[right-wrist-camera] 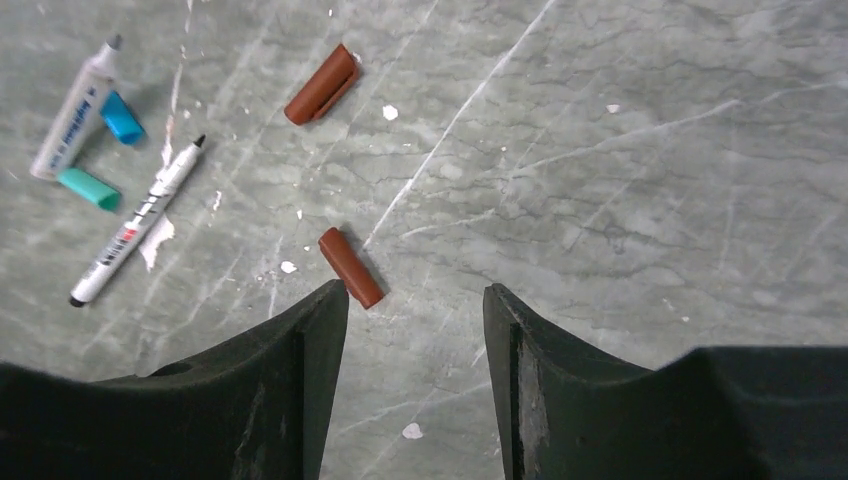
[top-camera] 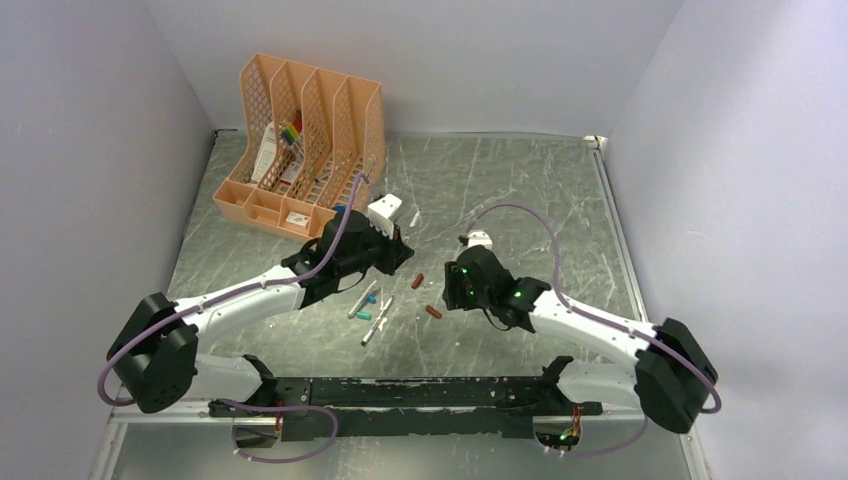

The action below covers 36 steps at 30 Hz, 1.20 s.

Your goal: Insert the pens into the pen caps

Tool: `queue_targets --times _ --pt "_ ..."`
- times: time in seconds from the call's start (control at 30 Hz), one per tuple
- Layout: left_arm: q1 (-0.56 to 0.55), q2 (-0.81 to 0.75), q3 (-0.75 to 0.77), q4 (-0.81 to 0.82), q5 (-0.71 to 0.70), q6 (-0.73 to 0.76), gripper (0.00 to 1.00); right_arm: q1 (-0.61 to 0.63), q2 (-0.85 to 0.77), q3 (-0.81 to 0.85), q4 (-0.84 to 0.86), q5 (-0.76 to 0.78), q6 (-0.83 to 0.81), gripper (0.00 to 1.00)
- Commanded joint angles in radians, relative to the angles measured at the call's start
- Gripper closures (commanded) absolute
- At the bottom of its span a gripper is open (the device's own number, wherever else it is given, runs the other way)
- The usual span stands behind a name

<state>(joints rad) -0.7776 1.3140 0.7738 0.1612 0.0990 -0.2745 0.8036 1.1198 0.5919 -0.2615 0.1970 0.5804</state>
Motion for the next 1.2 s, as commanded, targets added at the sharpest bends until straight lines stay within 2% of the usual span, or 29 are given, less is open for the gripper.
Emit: queue_targets --times 0.0,0.17,0.43,0.73,0.9,1.07,1.17 --pt "0.009 -0.037 -0.026 0.022 0.052 0.016 0.93 0.047 0.106 0.056 0.034 -0.001 -0.093 0.48" --pt "0.009 -0.068 -0.035 0.015 0.039 0.021 0.93 0.086 0.178 0.059 0.094 -0.039 -0.127 0.48" --pt "0.009 -0.071 -0.033 0.008 0.062 0.021 0.93 0.172 0.284 0.09 0.141 -0.015 -0.124 0.47" --pt "0.009 -0.104 -0.04 -0.008 0.076 0.04 0.93 0.185 0.393 0.135 0.081 0.077 -0.077 0.5" --pt "0.009 -0.107 -0.036 -0.016 0.066 0.043 0.93 0.191 0.402 0.144 0.05 0.106 -0.07 0.66" --pt "0.009 -0.103 -0.042 0.003 0.083 0.032 0.93 0.192 0.401 0.129 0.049 0.119 -0.059 1.0" --pt "0.009 -0.096 -0.038 -0.003 0.062 -0.008 0.93 0.192 0.379 0.124 0.044 0.141 -0.032 1.0"
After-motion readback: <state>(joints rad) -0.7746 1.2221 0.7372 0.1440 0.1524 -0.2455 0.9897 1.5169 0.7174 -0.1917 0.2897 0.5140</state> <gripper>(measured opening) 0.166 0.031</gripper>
